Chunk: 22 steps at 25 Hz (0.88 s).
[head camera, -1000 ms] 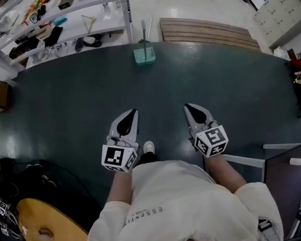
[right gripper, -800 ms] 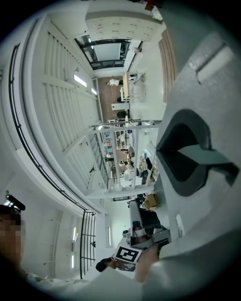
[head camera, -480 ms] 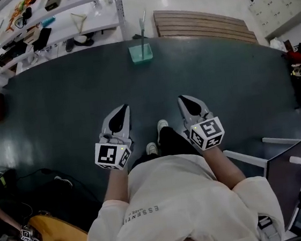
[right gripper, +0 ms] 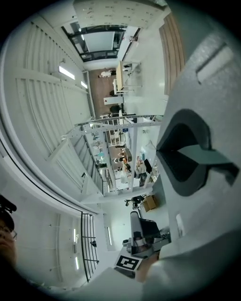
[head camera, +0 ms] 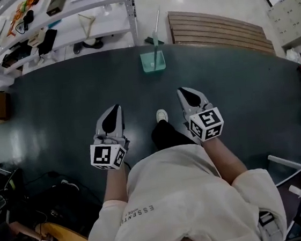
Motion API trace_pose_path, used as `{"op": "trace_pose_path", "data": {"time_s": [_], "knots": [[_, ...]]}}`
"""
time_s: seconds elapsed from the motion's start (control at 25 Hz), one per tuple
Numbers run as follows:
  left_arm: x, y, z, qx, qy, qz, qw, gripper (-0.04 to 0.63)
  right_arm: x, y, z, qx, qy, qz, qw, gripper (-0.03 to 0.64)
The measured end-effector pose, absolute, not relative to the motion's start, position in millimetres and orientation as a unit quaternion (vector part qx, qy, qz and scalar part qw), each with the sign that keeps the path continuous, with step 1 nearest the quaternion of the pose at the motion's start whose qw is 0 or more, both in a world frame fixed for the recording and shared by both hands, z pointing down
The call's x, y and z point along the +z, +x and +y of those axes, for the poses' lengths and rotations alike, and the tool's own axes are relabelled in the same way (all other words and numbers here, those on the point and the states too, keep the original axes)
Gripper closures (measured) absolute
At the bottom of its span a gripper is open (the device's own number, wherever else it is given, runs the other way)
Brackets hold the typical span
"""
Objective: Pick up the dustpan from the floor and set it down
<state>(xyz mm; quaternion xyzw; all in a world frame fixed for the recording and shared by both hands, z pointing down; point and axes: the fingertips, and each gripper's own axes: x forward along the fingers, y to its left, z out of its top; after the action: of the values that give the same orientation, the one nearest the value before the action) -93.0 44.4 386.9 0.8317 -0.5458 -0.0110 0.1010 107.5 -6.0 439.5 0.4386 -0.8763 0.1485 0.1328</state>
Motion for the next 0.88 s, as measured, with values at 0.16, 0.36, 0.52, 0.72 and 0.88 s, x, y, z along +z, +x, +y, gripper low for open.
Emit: {"op": "trace_pose_path", "data": {"time_s": [0.16, 0.36, 0.52, 0.72, 0.88], "knots": [[388, -90, -35, -0.01, 0.826, -0.553, 0.104, 0.581, 440, 115, -94, 0.147, 0.435, -0.876, 0.145, 0.623], [391, -85, -117, -0.002, 0.832, -0.544, 0.114, 0.581, 451, 117, -189, 0.157, 0.441, -0.867, 0.169, 0.623], [398, -89, -168, 0.002, 0.837, -0.53, 0.135, 0.581, 480, 100, -234, 0.181, 0.444, -0.853, 0.206, 0.623], [437, -100, -241, 0.014, 0.856, -0.488, 0.171, 0.581, 541, 77, -283, 0.218, 0.449, -0.821, 0.277, 0.623], [469, -118, -296, 0.032, 0.864, -0.459, 0.204, 0.581, 590, 58, -318, 0.268, 0.458, -0.787, 0.315, 0.53]]}}
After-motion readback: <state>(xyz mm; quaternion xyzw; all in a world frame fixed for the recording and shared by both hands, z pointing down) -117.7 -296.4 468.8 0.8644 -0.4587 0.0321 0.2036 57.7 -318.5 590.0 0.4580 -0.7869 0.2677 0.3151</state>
